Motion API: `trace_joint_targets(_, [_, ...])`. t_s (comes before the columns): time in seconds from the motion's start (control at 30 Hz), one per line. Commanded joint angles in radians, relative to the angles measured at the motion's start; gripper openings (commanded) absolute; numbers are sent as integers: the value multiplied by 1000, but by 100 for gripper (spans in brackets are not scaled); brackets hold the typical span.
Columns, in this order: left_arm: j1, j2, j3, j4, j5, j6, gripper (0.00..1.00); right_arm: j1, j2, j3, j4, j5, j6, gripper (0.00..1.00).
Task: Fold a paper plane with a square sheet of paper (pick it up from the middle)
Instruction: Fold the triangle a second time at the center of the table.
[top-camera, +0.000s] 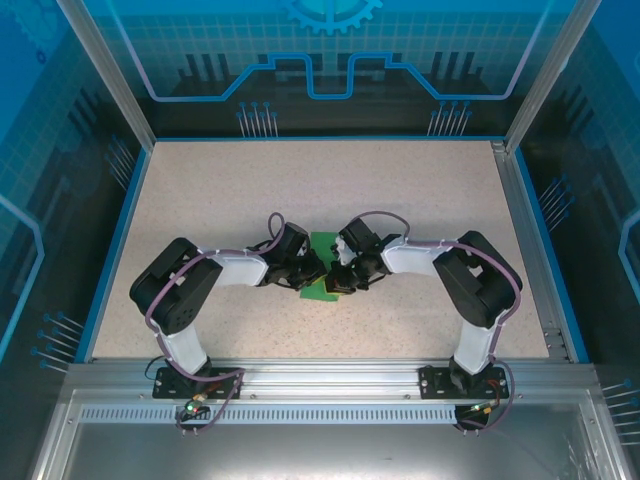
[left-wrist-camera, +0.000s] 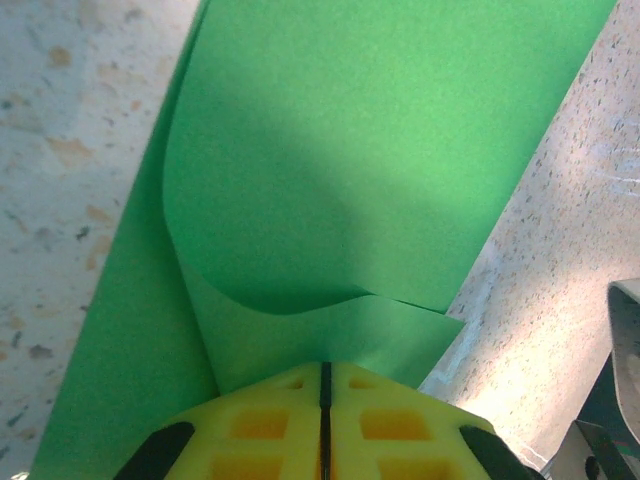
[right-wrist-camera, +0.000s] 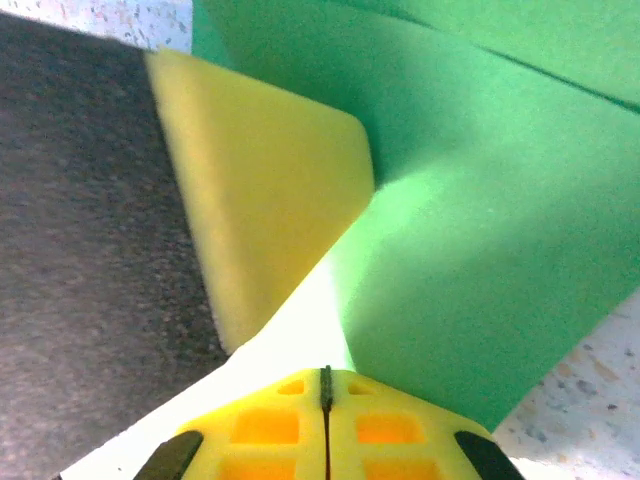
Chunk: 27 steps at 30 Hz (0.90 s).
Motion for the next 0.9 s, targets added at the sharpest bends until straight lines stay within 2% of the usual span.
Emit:
trace_joint_targets(0.0, [-16, 2, -20, -79, 4, 15, 11, -7, 14, -24, 22, -17, 13, 7])
trace_joint_targets(0.73, [-24, 4, -15, -116, -26, 17, 10, -27, -48, -129, -5, -41, -14, 9])
trace_joint_targets(0.87, [-24, 4, -17, -115, -28, 15, 10, -28, -73, -173, 37, -55, -10, 9])
